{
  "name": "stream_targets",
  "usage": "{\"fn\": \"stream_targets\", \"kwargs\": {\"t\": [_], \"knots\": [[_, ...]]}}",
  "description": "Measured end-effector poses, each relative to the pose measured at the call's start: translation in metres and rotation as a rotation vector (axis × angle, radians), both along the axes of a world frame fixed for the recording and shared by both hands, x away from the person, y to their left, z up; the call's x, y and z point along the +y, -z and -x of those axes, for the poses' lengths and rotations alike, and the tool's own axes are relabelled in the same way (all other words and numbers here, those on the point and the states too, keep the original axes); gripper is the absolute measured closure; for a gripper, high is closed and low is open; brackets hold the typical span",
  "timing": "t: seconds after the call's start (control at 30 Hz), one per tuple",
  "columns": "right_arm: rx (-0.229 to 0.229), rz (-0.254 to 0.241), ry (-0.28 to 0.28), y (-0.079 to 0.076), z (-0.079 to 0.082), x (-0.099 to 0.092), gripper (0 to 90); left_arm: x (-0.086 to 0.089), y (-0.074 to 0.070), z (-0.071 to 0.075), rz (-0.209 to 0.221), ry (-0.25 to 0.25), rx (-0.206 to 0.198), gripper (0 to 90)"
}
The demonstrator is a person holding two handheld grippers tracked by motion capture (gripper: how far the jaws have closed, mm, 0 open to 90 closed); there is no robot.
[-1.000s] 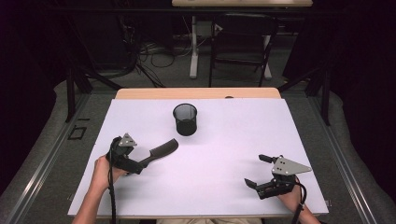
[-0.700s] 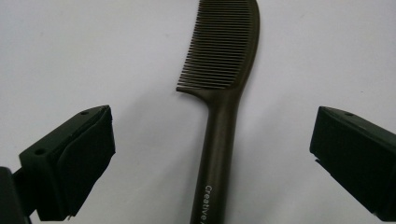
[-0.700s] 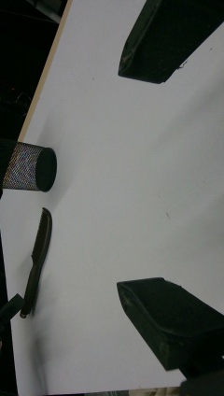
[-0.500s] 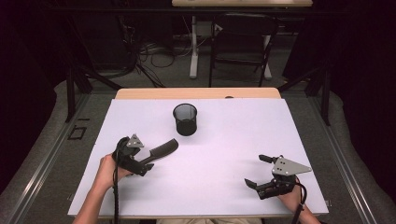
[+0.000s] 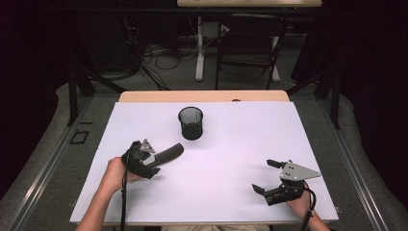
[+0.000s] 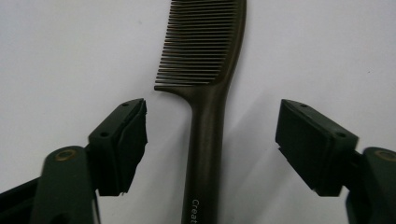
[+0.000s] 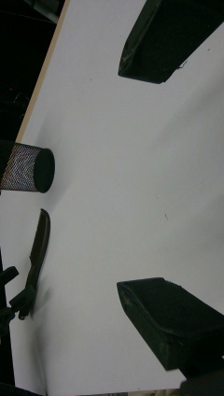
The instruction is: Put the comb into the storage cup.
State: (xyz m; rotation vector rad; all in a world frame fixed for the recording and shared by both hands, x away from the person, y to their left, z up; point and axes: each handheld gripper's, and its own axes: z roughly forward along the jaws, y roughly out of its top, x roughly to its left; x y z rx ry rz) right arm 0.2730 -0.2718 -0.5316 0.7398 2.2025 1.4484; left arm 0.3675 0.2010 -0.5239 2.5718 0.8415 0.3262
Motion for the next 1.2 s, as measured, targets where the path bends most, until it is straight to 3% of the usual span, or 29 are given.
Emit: {"fn": "stream_targets", "kwargs": {"t": [0.23, 0.43, 0.9, 1.2], "knots": [[-0.003, -0.003, -0.001, 0.000, 0.001, 0.001, 0.0, -0.009, -0.002, -0.006, -0.029, 0.002, 0.062, 48.9], [-0.004, -0.001, -0.001, 0.000, 0.002, -0.001, 0.0, -0.006, 0.002, -0.011, -0.045, -0.018, 0.110, 56.5], [0.000, 0.001, 0.001, 0.000, 0.002, -0.001, 0.0, 0.004, 0.008, -0.019, -0.016, 0.021, 0.146, 70.7], [-0.003, 0.002, 0.004, -0.001, 0.003, -0.002, 0.0, 0.004, 0.008, -0.017, -0.015, 0.028, 0.135, 72.4]]}}
